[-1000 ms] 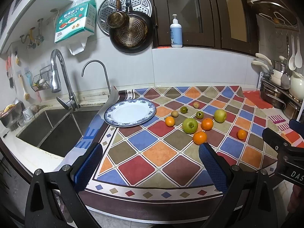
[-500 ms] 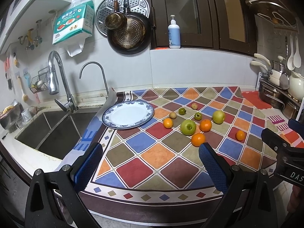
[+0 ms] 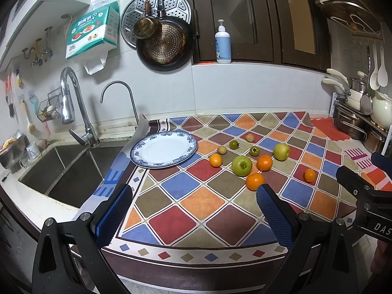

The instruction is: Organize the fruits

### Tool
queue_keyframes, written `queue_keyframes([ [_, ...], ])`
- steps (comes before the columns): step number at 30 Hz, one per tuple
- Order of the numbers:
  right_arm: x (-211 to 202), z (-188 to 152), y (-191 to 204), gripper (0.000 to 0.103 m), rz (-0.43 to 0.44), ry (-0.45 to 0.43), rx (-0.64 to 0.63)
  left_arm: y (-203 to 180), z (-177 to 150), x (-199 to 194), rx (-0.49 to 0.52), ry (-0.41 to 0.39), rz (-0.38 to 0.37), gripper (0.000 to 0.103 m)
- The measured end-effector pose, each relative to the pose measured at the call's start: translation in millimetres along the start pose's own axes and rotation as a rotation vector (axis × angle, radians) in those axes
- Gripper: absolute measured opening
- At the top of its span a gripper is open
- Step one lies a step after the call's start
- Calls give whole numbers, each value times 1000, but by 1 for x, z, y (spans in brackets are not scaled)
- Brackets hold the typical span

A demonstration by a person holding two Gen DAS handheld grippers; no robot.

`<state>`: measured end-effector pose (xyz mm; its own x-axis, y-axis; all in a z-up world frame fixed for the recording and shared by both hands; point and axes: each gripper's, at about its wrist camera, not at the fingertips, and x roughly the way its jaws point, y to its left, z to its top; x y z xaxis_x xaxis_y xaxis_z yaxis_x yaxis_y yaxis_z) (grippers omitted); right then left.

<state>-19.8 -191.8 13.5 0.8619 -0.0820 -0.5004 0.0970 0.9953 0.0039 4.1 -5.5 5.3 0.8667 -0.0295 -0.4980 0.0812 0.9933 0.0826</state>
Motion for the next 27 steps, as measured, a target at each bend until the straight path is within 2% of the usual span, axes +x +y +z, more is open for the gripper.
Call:
queue_keyframes([
  [27, 1, 0, 1, 102, 2, 1, 0, -1, 0, 2, 1, -2, 2, 103],
])
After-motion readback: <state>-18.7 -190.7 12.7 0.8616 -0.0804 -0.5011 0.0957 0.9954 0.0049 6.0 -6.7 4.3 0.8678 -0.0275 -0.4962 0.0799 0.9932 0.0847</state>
